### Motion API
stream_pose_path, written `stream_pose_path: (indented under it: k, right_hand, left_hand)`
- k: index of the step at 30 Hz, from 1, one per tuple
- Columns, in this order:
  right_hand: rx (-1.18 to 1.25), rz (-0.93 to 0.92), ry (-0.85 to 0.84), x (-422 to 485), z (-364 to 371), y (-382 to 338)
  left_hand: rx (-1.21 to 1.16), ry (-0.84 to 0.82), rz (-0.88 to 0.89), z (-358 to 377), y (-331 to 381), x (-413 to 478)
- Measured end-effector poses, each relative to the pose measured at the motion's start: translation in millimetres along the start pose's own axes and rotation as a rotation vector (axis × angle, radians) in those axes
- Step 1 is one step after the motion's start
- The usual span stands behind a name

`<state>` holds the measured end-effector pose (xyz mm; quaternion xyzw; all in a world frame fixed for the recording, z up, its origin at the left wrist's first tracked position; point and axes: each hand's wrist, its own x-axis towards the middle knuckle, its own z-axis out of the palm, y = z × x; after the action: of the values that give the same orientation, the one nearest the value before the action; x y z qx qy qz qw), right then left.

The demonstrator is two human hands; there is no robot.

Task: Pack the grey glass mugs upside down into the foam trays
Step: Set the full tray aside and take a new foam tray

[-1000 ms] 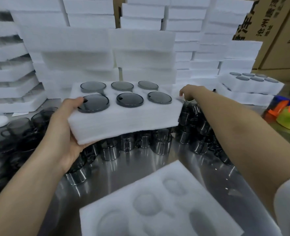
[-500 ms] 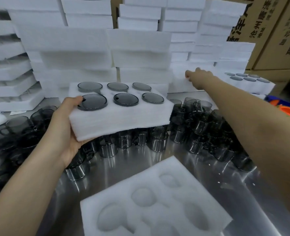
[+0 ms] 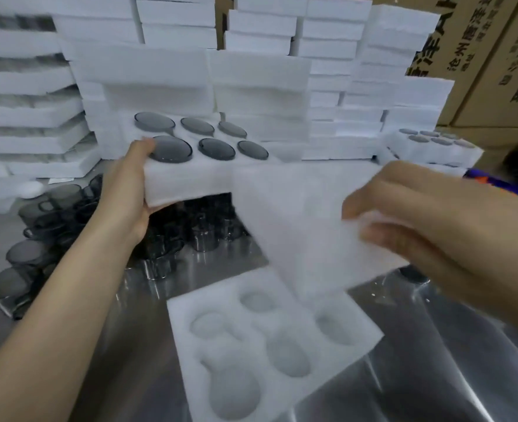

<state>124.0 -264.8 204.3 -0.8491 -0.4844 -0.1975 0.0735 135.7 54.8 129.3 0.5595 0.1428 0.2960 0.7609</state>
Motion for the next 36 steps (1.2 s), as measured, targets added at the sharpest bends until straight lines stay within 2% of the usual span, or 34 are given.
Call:
stream_pose_path:
  k: [2,7,8,10,12,14,15,18,20,22,26,28,31,34,36]
  right_hand:
    - [0.031,-0.116,-0.03,-20.3,14.1,-37.8]
    - [0.041,-0.276,-0.455,-20.2,54.5,-68.2]
    - [0.15,-0.324,-0.452,-9.2,52.6,-61.8]
    - [0.507,-0.176,-0.398,11.1,48.1,-35.5]
    - [0.596,-0.032,-0.103,38.3,37.4,-6.9]
    - [0.335,-0.065,0.166,63.7,39.9,7.7]
    - [0.186,-0.1,0.207,74.7,45.8,11.1]
    - [-0.116,-0.149,0.118,101.8,64.1,13.4]
    - [-0.113,-0.132,0.032,107.8,72.5,11.8]
    - [-0.038,-0.121,0.018,105.6,73.2,14.8]
    - [0.042,-0.042,0.067,90.4,56.7,46.8]
    - [0.001,0.062,0.045,86.3,50.0,82.4]
    - [-0.134,0.295,0.007,88.6,58.6,147.7]
    - [-0.181,0.483,-0.003,104.9,91.0,200.4]
    - [-0.192,0.55,-0.014,121.6,116.4,226.9]
  left_hand:
    - [-0.015,0.04,0.027,-0.7,5.6,-2.1]
    - [-0.054,0.051,0.051,-2.3,15.9,-10.0]
    - [-0.061,0.043,0.053,-2.7,17.8,-11.2]
    - [-0.071,0.031,0.045,-2.3,22.6,-13.4]
    - [-0.084,0.014,0.026,1.7,26.1,-17.8]
    - [-0.096,-0.032,0.001,9.6,25.9,-24.0]
    - [-0.101,-0.071,-0.012,14.7,25.0,-27.8]
    - [-0.082,-0.185,-0.043,29.1,20.3,-37.1]
    - [-0.063,-0.233,-0.062,32.3,17.0,-39.6]
    - [-0.057,-0.304,-0.079,29.9,13.3,-37.8]
    - [0.052,-0.629,-0.192,14.7,11.9,-21.7]
    - [0.281,-0.798,-0.266,3.8,15.3,-23.3]
    - [0.771,-1.031,-0.213,13.7,3.3,-42.1]
    - [0.779,-0.983,-0.239,22.6,-26.1,-62.5]
    - [0.692,-0.95,-0.314,35.0,-36.8,-71.1]
